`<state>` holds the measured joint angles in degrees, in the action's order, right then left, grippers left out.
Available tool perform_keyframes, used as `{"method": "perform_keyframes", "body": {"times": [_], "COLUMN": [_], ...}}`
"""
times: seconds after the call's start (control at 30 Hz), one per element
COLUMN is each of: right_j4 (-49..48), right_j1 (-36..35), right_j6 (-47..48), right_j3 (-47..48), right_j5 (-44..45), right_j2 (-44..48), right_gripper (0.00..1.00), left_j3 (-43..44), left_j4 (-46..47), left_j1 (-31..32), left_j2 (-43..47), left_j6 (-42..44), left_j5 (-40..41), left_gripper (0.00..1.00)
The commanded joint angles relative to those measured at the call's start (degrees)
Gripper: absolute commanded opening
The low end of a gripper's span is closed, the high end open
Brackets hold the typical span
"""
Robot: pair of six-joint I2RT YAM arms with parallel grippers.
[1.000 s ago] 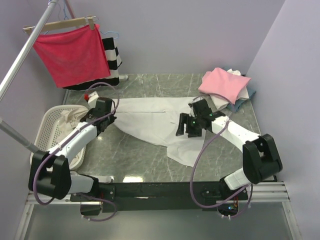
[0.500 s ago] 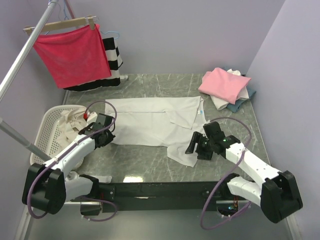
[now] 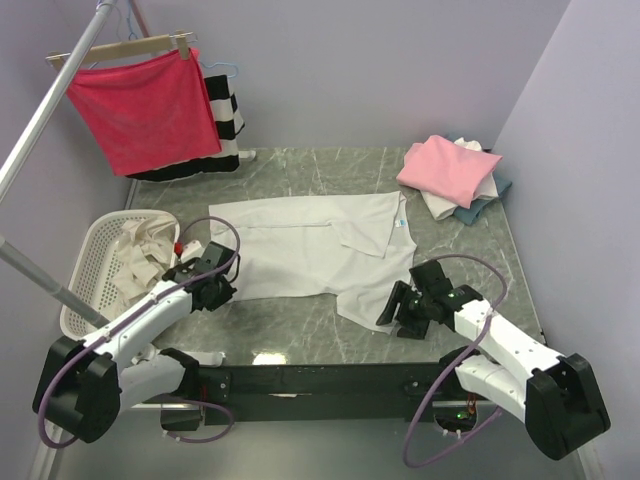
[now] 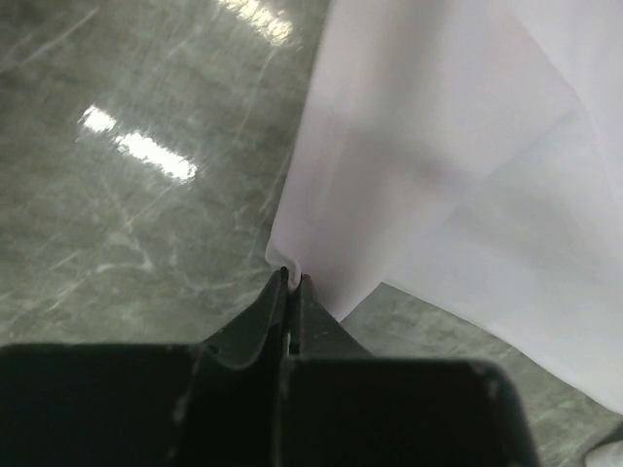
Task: Fold and stack the t-shirts
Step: Grap the side of the flattened tshirt closest away from the robot with both arms, then fold the other side of the tshirt into a rectangle
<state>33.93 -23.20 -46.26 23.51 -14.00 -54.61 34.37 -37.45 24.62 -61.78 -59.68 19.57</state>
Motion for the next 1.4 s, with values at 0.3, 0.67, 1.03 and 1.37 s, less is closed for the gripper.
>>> {"method": "perform_keyframes", "body": {"times": [0.3, 0.67, 1.03, 1.37], "right_j4": [-6.95, 4.99, 15.45, 15.92], "right_j1": [0.26, 0.26, 0.35, 0.26], "right_j6": [-1.46, 0.99, 1.79, 1.77], "right_j3": [-2.24, 6.54, 12.61, 13.32], "right_j5": [0.64, 7.93, 15.82, 16.66], "right_j2": [-5.42, 8.28, 16.28, 15.42], "right_gripper": [0.27, 0.0, 0.0, 0.0], "left_j3": [3.86, 6.41, 8.96, 8.08], "left_j4": [-7.9, -11.76, -19.76, -23.99], "left_j1": [4.38, 4.38, 4.29, 4.29], "left_j2": [-3.0, -0.19, 0.96, 0.17], "left_j6": [-5.97, -6.76, -6.41, -2.99], "left_j5": [4.16, 2.49, -3.84, -5.51], "left_gripper": [0.01, 0.01, 0.01, 0.03]}}
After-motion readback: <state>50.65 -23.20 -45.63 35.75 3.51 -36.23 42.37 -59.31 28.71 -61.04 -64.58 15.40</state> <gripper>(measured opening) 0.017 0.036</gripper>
